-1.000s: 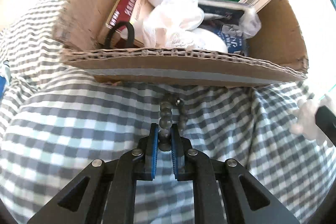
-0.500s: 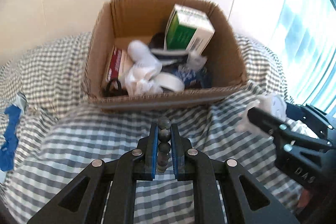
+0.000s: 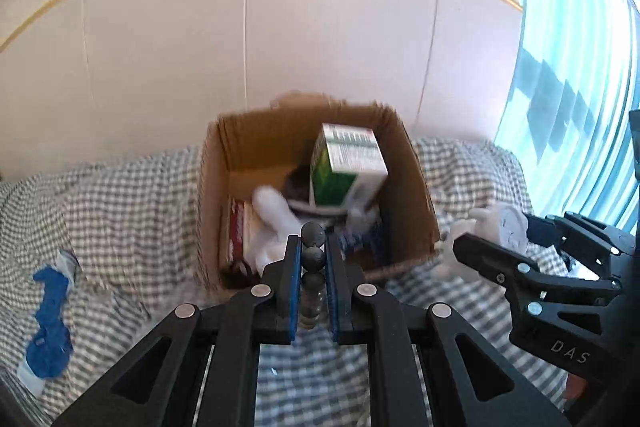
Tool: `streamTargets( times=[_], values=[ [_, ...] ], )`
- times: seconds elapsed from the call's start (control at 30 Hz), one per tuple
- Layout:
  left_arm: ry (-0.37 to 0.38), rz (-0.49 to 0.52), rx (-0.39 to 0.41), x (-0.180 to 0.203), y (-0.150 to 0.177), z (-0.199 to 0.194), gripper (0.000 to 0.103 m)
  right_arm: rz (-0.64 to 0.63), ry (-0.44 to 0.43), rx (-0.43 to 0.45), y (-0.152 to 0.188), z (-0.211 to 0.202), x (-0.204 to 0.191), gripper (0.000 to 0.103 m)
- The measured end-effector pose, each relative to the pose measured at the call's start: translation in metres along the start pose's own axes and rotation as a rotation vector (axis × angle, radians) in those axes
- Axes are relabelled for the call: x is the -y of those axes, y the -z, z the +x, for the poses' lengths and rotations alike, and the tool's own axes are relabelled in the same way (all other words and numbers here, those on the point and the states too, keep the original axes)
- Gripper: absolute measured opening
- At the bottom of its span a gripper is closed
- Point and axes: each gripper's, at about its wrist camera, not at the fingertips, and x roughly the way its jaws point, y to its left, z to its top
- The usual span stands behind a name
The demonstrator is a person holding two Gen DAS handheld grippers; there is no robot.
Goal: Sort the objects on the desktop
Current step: 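Carry the figurine and bead string with both grippers over the box, then open both grippers to drop the figurine and bead string into the box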
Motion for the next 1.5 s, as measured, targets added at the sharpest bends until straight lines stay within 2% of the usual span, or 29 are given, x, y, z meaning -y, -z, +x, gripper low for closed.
streamTargets(
  times=[0.17, 0.47, 0.73, 0.83, 0.93, 1.03, 1.13, 1.17, 1.2, 1.27, 1.3, 1.37, 1.43, 1.5],
  values=[
    [-0.005, 0.003, 0.023, -0.01, -0.028, 0.014, 0.011, -0.014, -0.017, 0.003, -0.024, 0.017, 0.002, 0.051],
    [-0.01, -0.003, -0.003, -0.027, -0.061, 0.078, 0.011, -0.002, -0.053, -0.072, -0.052, 0.091, 0.018, 0.051],
    [0.001, -0.021, -0.078, -0.045, -0.052, 0.148, 0.011, -0.041, -0.092, -0.169, -0.057, 0.156, 0.032, 0.051],
    [0.005, -0.02, -0.087, -0.049, -0.05, 0.163, 0.011, -0.053, -0.095, -0.191, -0.06, 0.177, 0.034, 0.051],
    [0.007, 0.004, -0.093, -0.05, -0.049, 0.172, 0.011, -0.075, -0.071, -0.177, -0.066, 0.193, 0.036, 0.051],
    [0.015, 0.018, -0.099, -0.049, -0.046, 0.176, 0.013, -0.033, -0.121, -0.175, -0.071, 0.199, 0.042, 0.051],
    [-0.015, 0.032, -0.092, -0.046, -0.045, 0.172, 0.026, -0.042, -0.107, -0.129, -0.072, 0.185, 0.042, 0.06],
    [-0.019, 0.032, -0.086, -0.046, -0.045, 0.171, 0.045, -0.044, -0.1, -0.106, -0.072, 0.178, 0.042, 0.061],
    [-0.028, 0.03, -0.069, -0.044, -0.043, 0.164, 0.07, -0.044, -0.095, -0.081, -0.073, 0.17, 0.042, 0.063],
    [-0.055, 0.022, -0.012, -0.044, -0.04, 0.147, 0.092, -0.025, -0.096, -0.016, -0.072, 0.15, 0.042, 0.069],
    [-0.076, 0.017, 0.03, -0.043, -0.036, 0.135, 0.096, -0.012, -0.095, 0.016, -0.072, 0.141, 0.044, 0.076],
    [-0.101, 0.013, 0.076, -0.041, -0.029, 0.12, 0.102, 0.014, -0.062, 0.106, -0.066, 0.119, 0.045, 0.085],
    [-0.13, 0.015, 0.091, -0.04, -0.02, 0.108, 0.103, 0.016, -0.018, 0.174, -0.054, 0.102, 0.043, 0.087],
    [-0.142, 0.025, 0.087, -0.039, -0.007, 0.102, 0.103, 0.013, 0.0, 0.197, -0.039, 0.087, 0.04, 0.087]
  ],
)
